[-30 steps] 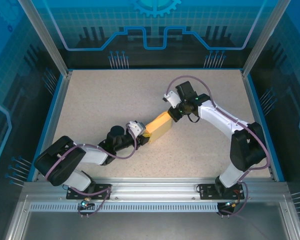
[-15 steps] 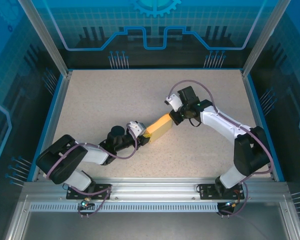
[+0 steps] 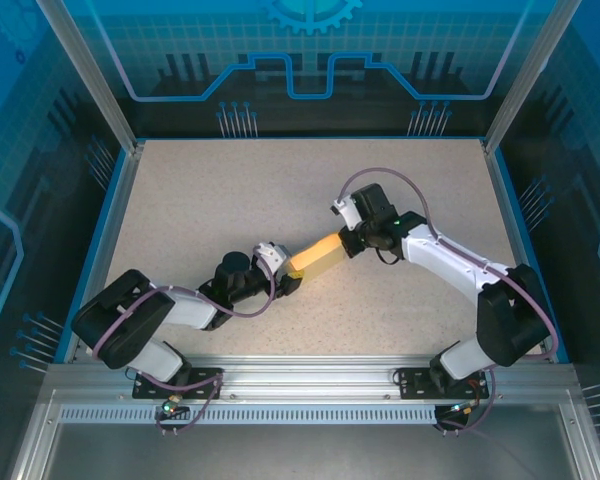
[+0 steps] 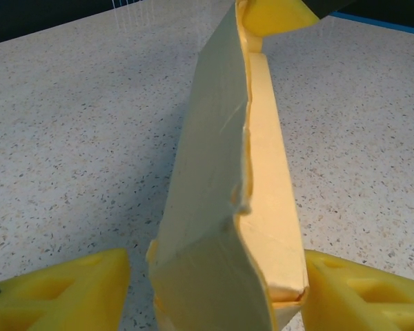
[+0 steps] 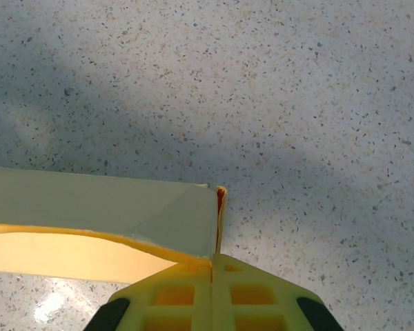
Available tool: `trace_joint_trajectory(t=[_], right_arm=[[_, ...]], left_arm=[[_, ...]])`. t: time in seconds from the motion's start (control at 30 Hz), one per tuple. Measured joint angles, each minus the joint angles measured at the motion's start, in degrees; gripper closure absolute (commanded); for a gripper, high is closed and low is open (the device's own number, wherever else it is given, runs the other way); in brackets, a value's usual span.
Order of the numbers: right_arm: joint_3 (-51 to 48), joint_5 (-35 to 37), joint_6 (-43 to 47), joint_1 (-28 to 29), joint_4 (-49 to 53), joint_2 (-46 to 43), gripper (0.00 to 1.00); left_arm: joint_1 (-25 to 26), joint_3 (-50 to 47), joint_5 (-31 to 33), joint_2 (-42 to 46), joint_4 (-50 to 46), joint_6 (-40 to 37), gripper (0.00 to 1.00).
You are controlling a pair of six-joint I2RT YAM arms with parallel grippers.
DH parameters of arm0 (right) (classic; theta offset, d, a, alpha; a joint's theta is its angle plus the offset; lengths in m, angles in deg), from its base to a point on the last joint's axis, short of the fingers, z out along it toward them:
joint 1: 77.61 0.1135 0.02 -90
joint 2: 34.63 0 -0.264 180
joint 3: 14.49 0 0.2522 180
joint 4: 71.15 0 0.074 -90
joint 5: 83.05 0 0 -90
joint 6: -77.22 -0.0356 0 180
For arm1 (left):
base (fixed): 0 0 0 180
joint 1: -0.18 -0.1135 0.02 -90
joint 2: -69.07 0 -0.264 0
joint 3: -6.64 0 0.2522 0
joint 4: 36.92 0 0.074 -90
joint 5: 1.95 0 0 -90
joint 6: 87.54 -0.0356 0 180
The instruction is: Fold the paper box
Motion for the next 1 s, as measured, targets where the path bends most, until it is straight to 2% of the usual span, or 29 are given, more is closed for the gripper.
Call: trace_joint_trajectory(t=[0.3,0.57,0.8,1.0], right_arm=[[-0.04,3.63,-2.93,2.51,-0.2,-0.02,1.0],[-0.04,4.68,-3.37,2.78,-0.26,-0.02,1.0],[-0.04,4.68,-3.37,2.78,-0.28,-0.02,1.0],[-0.04,4.68,-3.37,2.78,-0.28,-0.02,1.0]], left_arm=[[0.02,0.0,1.97,9.46,-5.81,5.05,0.31],[4.28,3.96,11.65,22.36,-27.87,12.35,0.44],[6.64,9.31,15.56,23.74,-41.13,16.13,0.59],[6.73,13.22,16.09,20.74,-45.83,16.5,0.66]])
